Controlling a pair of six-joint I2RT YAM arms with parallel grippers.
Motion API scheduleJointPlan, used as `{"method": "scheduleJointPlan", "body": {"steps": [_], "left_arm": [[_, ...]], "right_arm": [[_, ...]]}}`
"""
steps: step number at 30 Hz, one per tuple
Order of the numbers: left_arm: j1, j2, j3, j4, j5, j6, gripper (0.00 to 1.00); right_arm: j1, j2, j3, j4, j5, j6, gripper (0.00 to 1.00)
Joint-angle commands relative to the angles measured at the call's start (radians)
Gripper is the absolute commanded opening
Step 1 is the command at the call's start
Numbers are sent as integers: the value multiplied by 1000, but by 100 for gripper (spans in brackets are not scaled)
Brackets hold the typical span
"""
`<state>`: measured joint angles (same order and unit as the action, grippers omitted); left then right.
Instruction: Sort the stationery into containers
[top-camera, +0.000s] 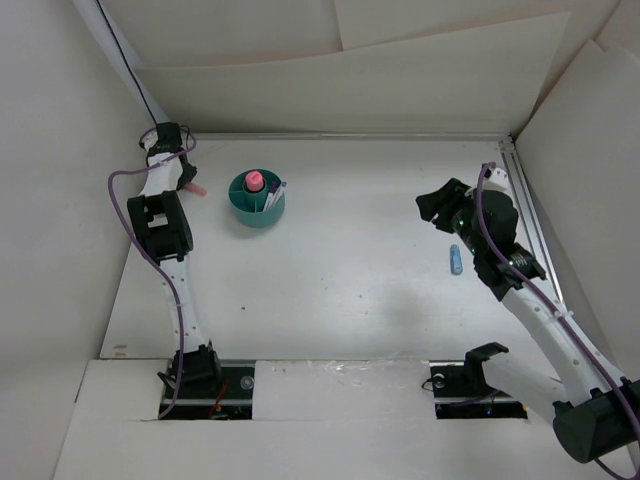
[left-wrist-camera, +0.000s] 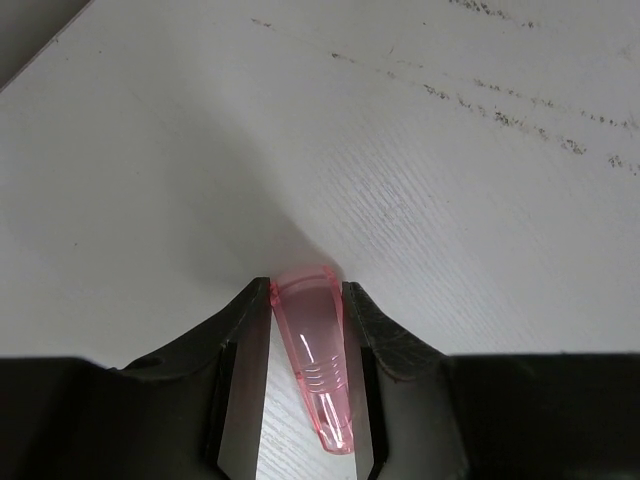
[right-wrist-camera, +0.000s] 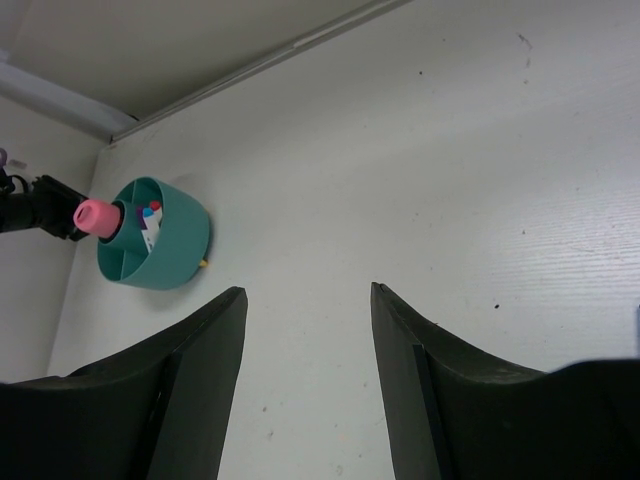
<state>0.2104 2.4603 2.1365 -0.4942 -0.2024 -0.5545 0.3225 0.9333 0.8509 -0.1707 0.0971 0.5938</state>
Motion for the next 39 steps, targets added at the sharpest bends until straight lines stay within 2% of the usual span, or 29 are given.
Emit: {"method": "scheduleJointPlan", "body": {"steps": [1, 3, 8, 12, 19, 22, 27, 29, 31, 35, 39], "left_arm": [[0, 25, 28, -26, -19, 10, 6], [0, -7, -13, -11, -19, 10, 1], [-9, -125, -69, 49, -19, 10, 0], [-75, -265, -82, 81, -52, 10, 0], [-264, -394, -33, 117, -209, 50, 0], [-319, -406, -1, 117, -264, 73, 0], [-347, -406, 37, 94, -298, 97, 0], [-364, -406, 37, 94, -366, 129, 0], [-402, -406, 2, 123, -464, 183, 0], [-447, -431, -91, 186, -552, 234, 0], [-457, -454, -173, 226, -552, 234, 0]], "right_arm": [[10, -11, 30, 51, 3, -14, 59], [10, -11, 30, 51, 3, -14, 59], [10, -2, 30, 51, 3, -14, 59], [10, 18, 30, 51, 3, -14, 59], [10, 18, 30, 51, 47, -14, 59], [10, 9, 30, 51, 47, -14, 59], [10, -1, 21, 51, 47, -23, 59], [10, -1, 20, 51, 47, -23, 59], [10, -1, 20, 51, 38, -23, 59], [10, -1, 20, 51, 38, -23, 59], [10, 18, 20, 60, 38, -23, 59]]}}
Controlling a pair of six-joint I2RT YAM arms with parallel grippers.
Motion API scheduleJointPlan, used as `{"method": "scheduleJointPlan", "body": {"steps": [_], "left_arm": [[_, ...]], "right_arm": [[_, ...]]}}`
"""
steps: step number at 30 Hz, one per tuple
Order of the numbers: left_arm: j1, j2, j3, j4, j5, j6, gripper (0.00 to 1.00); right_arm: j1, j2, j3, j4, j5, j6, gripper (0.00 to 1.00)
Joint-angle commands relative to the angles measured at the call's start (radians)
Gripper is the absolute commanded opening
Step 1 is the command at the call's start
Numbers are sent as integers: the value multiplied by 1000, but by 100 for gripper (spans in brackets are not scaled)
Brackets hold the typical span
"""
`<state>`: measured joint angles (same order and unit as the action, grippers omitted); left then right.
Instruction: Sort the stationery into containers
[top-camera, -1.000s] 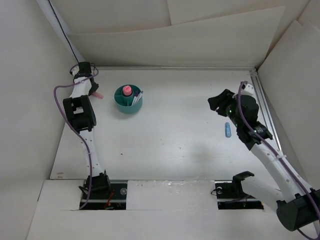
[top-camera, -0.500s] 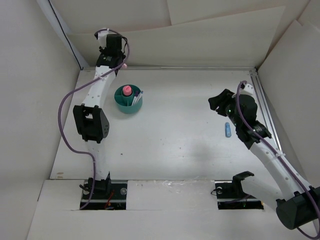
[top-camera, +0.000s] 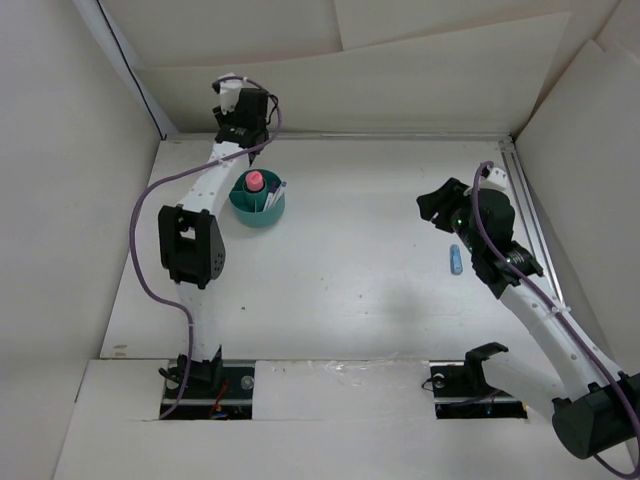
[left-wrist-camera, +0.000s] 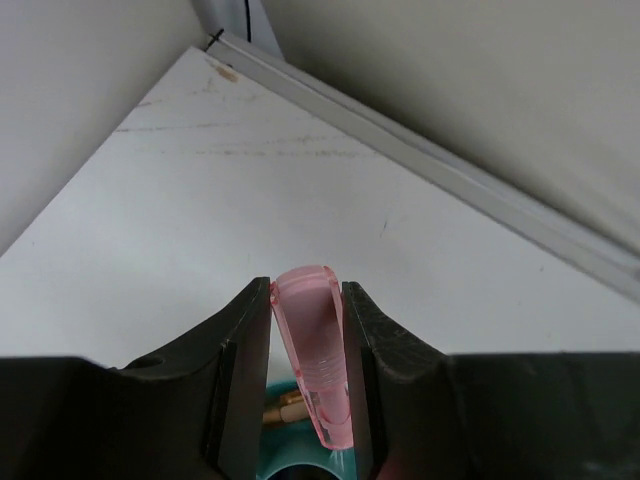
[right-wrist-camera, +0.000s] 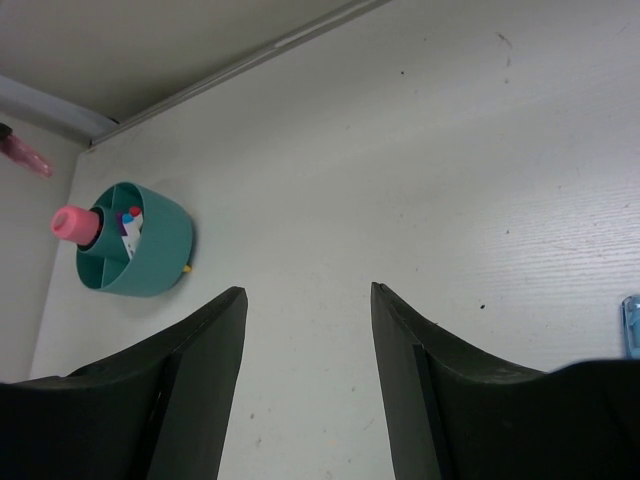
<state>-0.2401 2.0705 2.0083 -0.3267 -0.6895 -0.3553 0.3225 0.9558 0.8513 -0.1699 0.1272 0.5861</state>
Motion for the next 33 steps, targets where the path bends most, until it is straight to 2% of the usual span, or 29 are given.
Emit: {"method": "scheduleJointPlan", "body": {"steps": [1, 13, 20, 33], "left_arm": [[-7, -73, -63, 69, -65, 35, 0], [-16, -113, -235, 153, -157, 68, 0], [-61, -134, -328, 221, -239, 115, 0], [-61, -64, -296, 252, -295, 171, 0]], "right_arm": [[10, -5, 20, 60, 8, -15, 59], [10, -5, 20, 70, 8, -15, 59], [10, -14, 11, 70, 8, -15, 59], [10, -23, 11, 70, 8, -15, 59]]}}
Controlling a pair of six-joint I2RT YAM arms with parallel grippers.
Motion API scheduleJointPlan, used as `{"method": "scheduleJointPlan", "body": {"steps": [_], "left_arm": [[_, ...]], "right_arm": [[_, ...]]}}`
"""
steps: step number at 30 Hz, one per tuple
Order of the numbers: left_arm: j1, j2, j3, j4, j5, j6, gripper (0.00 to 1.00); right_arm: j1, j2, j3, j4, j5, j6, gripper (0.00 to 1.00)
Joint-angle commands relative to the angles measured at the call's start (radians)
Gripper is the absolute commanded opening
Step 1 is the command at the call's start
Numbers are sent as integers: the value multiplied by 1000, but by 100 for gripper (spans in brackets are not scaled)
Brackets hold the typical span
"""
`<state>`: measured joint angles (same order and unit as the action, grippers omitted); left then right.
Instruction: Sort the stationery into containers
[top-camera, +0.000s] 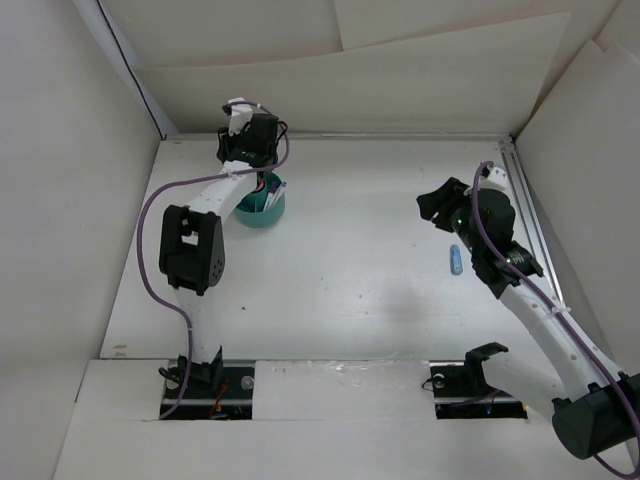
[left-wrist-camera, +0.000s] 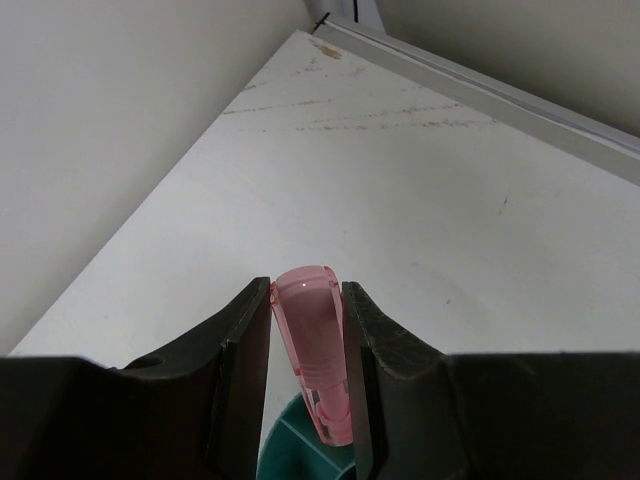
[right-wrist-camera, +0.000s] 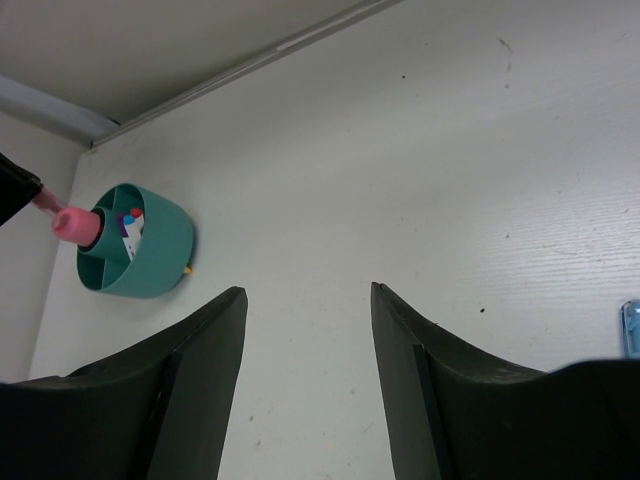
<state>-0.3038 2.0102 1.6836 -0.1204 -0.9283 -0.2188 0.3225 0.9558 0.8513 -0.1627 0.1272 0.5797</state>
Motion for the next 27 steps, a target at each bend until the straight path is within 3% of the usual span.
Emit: {"method": "scheduleJointPlan", "body": {"steps": [1, 27], "left_arm": [[3, 10, 39, 45, -70, 35, 0], [3, 62, -13, 105, -60, 25, 0]], "right_arm": [[10, -23, 11, 63, 8, -9, 59], [10, -23, 11, 63, 8, -9, 59]]}}
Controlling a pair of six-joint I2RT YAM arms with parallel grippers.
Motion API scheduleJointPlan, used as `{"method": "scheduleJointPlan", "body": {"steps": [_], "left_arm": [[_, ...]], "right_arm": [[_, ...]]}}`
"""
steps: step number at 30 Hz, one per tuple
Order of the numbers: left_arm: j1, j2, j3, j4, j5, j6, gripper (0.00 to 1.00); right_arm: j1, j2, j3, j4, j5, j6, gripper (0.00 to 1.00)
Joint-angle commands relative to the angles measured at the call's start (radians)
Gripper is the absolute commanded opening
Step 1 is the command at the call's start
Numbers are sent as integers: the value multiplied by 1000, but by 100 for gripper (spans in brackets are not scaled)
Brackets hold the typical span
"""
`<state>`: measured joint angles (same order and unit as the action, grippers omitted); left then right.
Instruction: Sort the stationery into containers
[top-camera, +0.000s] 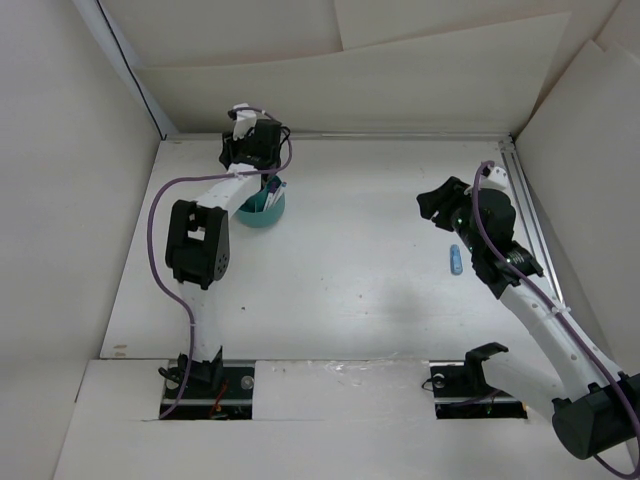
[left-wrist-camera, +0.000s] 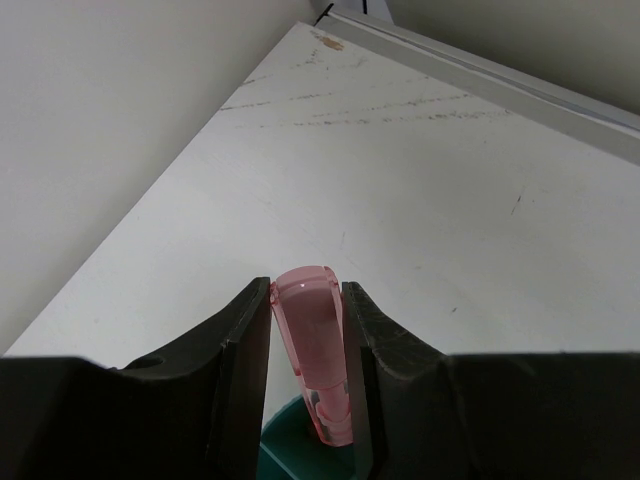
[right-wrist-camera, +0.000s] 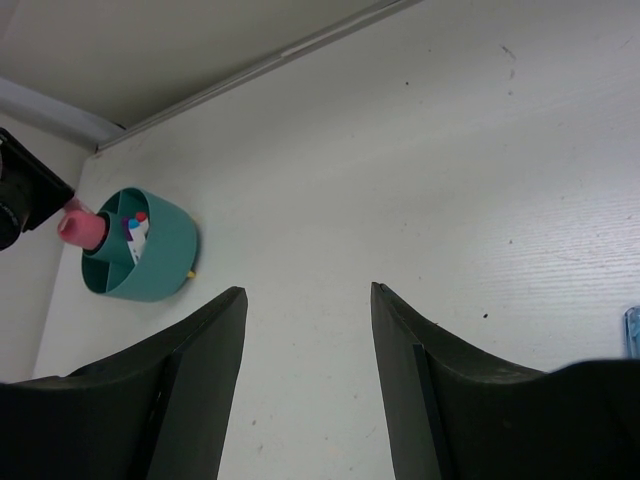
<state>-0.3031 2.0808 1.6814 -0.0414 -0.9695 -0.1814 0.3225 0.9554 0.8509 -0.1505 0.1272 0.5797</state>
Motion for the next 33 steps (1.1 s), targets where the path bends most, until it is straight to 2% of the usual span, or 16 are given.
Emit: {"method": "scheduleJointPlan", "body": {"steps": [1, 13, 15, 25, 29, 33], "left_arm": [[2, -8, -11, 26, -18, -12, 0], [-25, -8, -43, 44, -48, -21, 0], [-25, -8, -43, 44, -48, -21, 4], [-44, -8, -52, 44, -48, -30, 9], [-54, -18, -61, 35, -48, -30, 17], [-54, -18, -71, 35, -48, -41, 19]], "right_arm": [[10, -23, 11, 51, 8, -9, 59], [10, -32, 11, 51, 8, -9, 59], [10, -32, 11, 51, 8, -9, 59], [10, -32, 11, 51, 8, -9, 59], [10, -32, 11, 51, 8, -9, 59], [10, -32, 11, 51, 8, -9, 59]]}}
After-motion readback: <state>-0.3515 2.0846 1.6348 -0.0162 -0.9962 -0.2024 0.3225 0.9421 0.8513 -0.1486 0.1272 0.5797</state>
